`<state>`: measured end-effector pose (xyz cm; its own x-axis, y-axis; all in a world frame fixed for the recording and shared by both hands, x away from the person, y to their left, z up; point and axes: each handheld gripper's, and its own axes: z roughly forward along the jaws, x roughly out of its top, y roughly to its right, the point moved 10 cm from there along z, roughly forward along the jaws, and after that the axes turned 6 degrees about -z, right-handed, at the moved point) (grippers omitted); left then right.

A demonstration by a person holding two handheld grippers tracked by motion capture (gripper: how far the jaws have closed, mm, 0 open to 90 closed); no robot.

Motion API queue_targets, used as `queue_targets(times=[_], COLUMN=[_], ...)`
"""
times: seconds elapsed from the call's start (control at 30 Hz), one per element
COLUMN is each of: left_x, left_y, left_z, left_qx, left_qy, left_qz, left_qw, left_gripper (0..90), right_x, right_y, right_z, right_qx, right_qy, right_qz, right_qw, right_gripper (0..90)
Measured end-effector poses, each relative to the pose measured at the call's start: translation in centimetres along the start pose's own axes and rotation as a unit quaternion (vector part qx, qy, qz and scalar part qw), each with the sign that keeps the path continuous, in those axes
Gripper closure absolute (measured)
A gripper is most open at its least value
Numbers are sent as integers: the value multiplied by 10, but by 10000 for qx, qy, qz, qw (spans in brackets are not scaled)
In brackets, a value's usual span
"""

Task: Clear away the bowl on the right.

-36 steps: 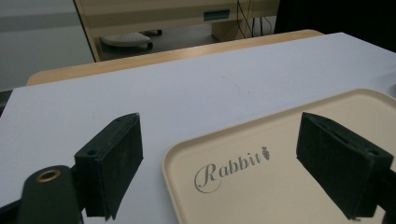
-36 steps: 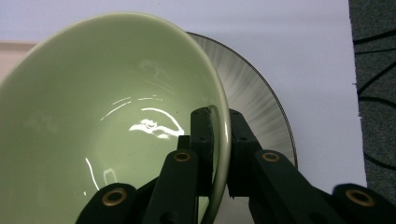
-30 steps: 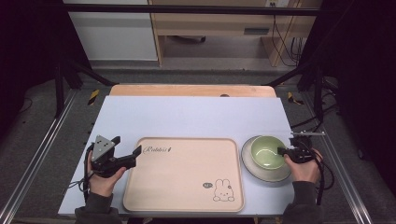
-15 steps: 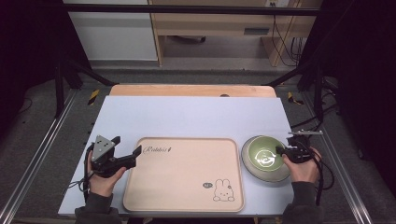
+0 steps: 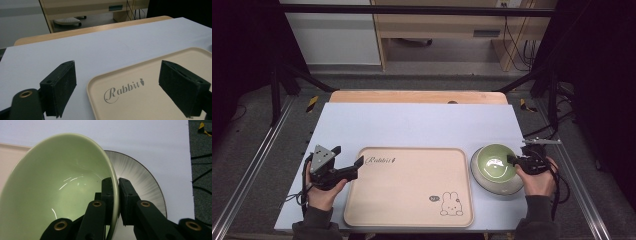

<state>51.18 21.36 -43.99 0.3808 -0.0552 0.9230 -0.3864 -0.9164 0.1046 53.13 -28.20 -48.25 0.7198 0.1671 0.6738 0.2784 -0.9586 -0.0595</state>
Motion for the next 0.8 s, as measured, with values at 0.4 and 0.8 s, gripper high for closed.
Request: queue_targets(times=[0.4, 0.8], left_x=[2, 3], left_y=[1, 1], left_z=[-2, -2], left_qx=[-22, -16], left_qy=[40, 69], left_qz=[29, 6], left_qw=[10000, 10000], left_gripper=[138, 136], right_x=[10, 22], right_y=[-15, -42], right_z=[-11, -24], right_qx=[172, 530], right_qy=[178, 420], right_qz=[-116, -363], right_qw=[9996, 9971], right_gripper=[832, 831])
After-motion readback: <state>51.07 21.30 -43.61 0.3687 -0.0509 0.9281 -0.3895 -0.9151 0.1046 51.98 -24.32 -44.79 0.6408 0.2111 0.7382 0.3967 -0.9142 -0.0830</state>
